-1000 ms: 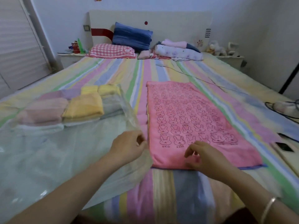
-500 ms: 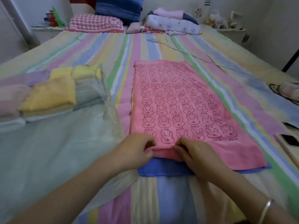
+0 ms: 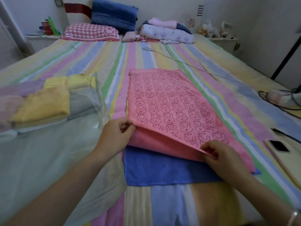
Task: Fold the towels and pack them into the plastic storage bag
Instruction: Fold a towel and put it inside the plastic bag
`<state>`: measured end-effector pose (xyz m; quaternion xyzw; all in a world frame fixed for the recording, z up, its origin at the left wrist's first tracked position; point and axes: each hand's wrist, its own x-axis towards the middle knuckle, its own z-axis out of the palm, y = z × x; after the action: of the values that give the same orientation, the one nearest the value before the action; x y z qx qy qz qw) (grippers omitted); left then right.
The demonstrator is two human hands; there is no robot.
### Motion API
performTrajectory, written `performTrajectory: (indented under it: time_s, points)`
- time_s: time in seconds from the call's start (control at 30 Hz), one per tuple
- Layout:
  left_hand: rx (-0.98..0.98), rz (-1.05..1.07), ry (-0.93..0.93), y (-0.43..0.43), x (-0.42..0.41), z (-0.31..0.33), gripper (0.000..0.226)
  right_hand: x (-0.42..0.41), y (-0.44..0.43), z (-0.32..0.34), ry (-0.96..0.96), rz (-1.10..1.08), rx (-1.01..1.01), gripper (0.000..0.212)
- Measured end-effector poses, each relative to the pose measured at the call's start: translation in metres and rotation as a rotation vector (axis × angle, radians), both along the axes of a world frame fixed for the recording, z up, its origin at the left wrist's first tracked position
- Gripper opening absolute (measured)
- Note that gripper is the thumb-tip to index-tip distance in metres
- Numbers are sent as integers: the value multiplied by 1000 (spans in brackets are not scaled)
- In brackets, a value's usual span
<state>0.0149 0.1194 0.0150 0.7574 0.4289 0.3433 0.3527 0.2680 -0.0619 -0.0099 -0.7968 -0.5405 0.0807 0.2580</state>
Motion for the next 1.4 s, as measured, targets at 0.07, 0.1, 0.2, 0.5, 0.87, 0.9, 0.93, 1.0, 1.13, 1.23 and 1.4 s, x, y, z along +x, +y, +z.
performTrajectory:
  time_s: [0.07, 0.1, 0.2, 0.5, 0.87, 0.9, 0.93, 1.0, 1.13, 1.23, 1.4]
  points:
    - [8, -8, -42, 1, -2, 0, 11, 12, -6, 3, 41, -42, 3, 30]
    - [18, -14, -96, 0, -3, 1, 11, 16, -10, 5, 51, -51, 13, 29]
    - [104, -1, -266, -8, -3, 7, 12, 20, -20, 9, 74, -81, 44, 34]
    - [140, -28, -371, -16, -6, 20, 22, 57, -36, 19, 508, -444, 512, 22]
    - [210, 134, -411, -29, -16, 65, 29, 60, -28, 81, 610, -302, 740, 20]
    - [217, 157, -427, -33, -18, 71, 30, 60, -31, 86, 602, -293, 750, 16]
    - [216, 177, -437, -38, -19, 76, 28, 59, -36, 92, 606, -293, 757, 17]
    - [199, 195, -432, -50, -24, 84, 23, 50, -49, 104, 675, -261, 785, 20]
    - [138, 175, -266, -82, -31, 90, 24, 32, -79, 121, 605, -193, 709, 24]
    - [-52, 93, -47, -110, -36, 92, 22, 25, -101, 126, 521, -184, 400, 23]
    - [-424, -262, 317, -151, -55, 106, 30, 29, -139, 135, 429, -141, -234, 27]
